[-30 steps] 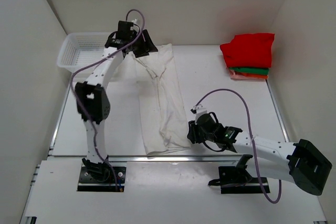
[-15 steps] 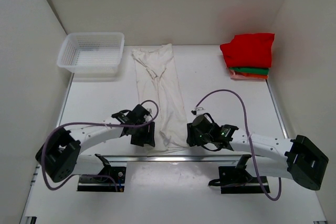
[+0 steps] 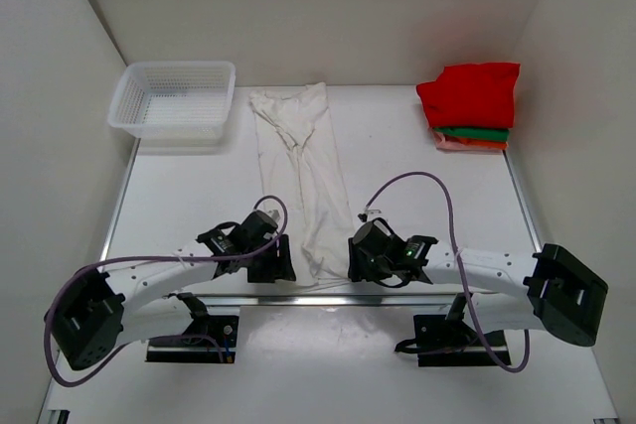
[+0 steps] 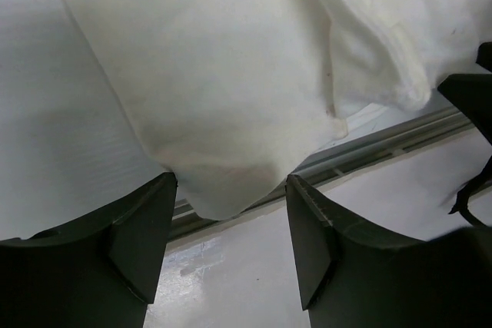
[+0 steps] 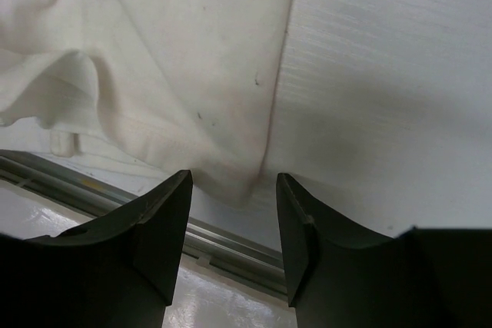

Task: Fold and stack the t-shirts
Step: Rotate the tshirt 90 degrees, then grab the bottom of the folded rectangular tshirt with both arms

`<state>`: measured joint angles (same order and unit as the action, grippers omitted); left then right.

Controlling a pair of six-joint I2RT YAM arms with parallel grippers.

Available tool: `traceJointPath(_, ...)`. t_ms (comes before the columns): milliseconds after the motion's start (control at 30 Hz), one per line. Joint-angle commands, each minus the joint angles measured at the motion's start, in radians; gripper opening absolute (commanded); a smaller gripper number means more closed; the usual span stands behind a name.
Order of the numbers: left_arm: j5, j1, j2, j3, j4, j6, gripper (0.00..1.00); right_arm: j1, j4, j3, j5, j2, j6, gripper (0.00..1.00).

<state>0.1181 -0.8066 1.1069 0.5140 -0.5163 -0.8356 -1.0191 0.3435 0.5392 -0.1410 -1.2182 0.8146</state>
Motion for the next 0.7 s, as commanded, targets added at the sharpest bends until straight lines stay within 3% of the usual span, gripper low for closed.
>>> traceJointPath(0,-0.011,-0.032,-0.03,-0.029,0.016,-0.052,0.69,-0.016,0.003,0.01,-0.008,-0.026,0.041,0.45)
traceJointPath(67,-0.009,-0.04,-0.03,-0.052,0.033,-0.065,0.69,-0.021,-0.014,0.01,-0.005,-0.041,0.035,0.39)
traceJointPath(100,-0.012,-0.043,-0.032,-0.057,0.036,-0.075,0.67,-0.025,-0.02,0.005,-0.002,-0.046,0.032,0.27)
traceJointPath(133,-0.02,-0.054,-0.016,-0.065,0.047,-0.08,0.64,-0.022,-0.029,0.002,0.007,-0.049,0.028,0.22)
traceJointPath(167,-0.023,-0.057,-0.003,-0.069,0.042,-0.082,0.56,-0.018,-0.032,0.001,0.015,-0.047,0.026,0.1)
traceJointPath(200,-0.017,-0.049,-0.002,-0.078,0.051,-0.071,0.32,-0.024,-0.034,-0.001,0.009,-0.043,0.023,0.04)
traceJointPath(267,-0.02,-0.043,-0.013,-0.085,0.036,-0.062,0.0,-0.029,-0.014,-0.005,0.009,-0.02,0.032,0.0)
traceJointPath(500,-0.009,0.029,-0.131,-0.091,-0.071,-0.005,0.0,0.025,0.011,-0.096,0.035,0.134,0.029,0.0)
traceJointPath(667,0.05,0.007,-0.168,-0.143,-0.047,-0.029,0.0,0.034,0.008,-0.11,0.087,0.16,0.001,0.01)
